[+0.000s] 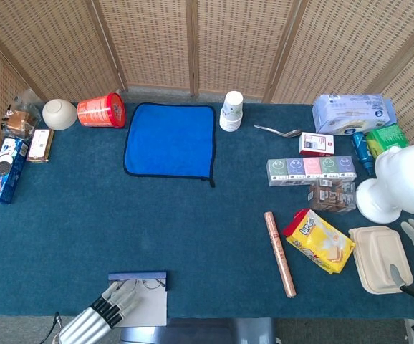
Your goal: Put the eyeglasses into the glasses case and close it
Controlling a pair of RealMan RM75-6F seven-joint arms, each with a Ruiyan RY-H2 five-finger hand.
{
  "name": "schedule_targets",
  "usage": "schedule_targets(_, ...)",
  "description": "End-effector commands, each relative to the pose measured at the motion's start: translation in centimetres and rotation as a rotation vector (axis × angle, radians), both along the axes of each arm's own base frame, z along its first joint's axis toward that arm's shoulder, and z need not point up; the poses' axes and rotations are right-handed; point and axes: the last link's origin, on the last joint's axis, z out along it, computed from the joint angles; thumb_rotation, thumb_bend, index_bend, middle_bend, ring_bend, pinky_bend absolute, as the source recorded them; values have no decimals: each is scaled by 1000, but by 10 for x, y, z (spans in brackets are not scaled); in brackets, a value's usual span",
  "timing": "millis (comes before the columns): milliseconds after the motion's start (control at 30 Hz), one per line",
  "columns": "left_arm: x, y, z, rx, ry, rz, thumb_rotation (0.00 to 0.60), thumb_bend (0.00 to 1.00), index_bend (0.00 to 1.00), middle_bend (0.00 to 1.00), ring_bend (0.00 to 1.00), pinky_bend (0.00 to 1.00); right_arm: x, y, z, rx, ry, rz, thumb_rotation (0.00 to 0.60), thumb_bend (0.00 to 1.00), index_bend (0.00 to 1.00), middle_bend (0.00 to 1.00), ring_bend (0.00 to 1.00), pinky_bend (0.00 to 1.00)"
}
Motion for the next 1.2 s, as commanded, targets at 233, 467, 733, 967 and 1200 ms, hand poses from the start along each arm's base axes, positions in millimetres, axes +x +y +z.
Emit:
schedule_targets(233, 4, 4, 4, 1, -50, -10, 506, 236, 19, 2, 0, 0, -1, 4, 1, -4, -1, -5, 600, 410, 0, 12, 0, 237)
schedule_targets(467, 6, 6, 5, -2, -79, 0, 528, 256, 135, 35, 0, 0, -2, 6, 0, -1, 0, -6, 600, 409, 0, 12, 0, 238)
schedule_targets(733, 10, 16, 8, 14, -91, -1, 535, 256, 187, 55, 0, 0, -1, 10, -3, 15, 7, -11, 600, 408, 0, 12, 0, 238)
schedule_targets(967, 17, 27, 10, 24, -97, -3, 553, 255, 194, 59, 0, 0, -2, 12, -4, 25, 16, -27, 600, 409, 0, 12, 0, 237)
schedule_targets(1200, 20, 34, 8, 11, -85, 39, 586, 270, 235, 62, 0, 0, -2, 12, -2, 24, 23, -29, 600, 408, 0, 12, 0, 238)
